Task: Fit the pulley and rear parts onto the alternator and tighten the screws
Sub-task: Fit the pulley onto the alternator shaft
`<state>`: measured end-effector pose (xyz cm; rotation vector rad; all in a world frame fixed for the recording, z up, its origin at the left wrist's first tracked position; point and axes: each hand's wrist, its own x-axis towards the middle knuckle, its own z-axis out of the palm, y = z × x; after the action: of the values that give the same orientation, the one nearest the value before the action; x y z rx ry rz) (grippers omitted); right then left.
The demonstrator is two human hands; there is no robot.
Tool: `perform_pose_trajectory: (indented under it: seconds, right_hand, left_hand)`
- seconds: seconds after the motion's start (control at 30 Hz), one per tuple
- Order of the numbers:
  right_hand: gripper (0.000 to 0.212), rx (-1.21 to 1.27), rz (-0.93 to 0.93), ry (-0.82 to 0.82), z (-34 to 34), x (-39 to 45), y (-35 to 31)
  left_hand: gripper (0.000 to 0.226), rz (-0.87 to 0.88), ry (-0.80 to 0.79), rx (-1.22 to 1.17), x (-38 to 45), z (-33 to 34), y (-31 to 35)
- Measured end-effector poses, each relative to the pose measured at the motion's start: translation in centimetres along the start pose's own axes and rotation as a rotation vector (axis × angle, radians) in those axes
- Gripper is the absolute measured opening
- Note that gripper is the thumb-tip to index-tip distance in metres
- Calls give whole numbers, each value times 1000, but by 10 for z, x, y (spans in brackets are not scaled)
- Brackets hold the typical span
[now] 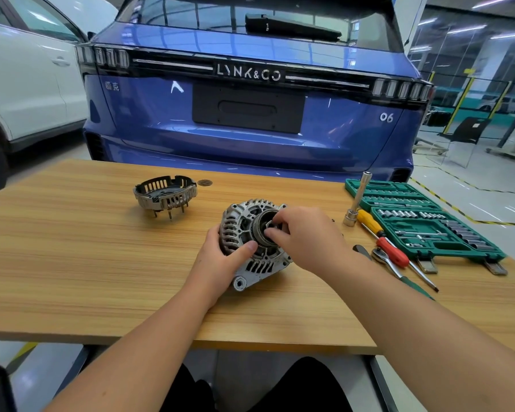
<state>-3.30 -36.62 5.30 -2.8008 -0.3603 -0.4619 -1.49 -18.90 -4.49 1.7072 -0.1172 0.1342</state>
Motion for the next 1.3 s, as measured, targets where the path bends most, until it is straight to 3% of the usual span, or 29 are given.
perform_pose_trajectory:
  seconds: [0.2,0.27,0.37,0.43,0.67,0.93,1.07,1.17,1.3]
  right_hand:
    - [49,-220,40,36,4,2,-5]
    - [44,-198,-31,76,3,-1,-3]
    - [20,-52,-165,83,-5,-5,5]
    - [25,-44,-187,32,-8,-4,8]
    - [33,-229,-149,-26,-7,4,4]
    - [46,-353,-71,80,5,0,-6]
    - [28,-210,-79,59,-1,2,-2]
    - [31,-208,-66,-40,-8,7,1]
    - [33,-262,-10,-42,-4,8,-6]
  left_hand:
    - [57,2,-4,3,-1,0,2]
    - [56,0,-3,7,-1,0,2]
    - [53,0,-8,3,0,1,2]
    - [54,1,-5,0,0,0,1]
    - [54,3,-5,-6,0,0,1]
    - [49,4,6,-12,-1,1,1]
    - [47,10,-6,-20,-1,1,2]
    - [50,7,-8,-28,0,1,1]
    - [53,9,-3,-37,1,2,0]
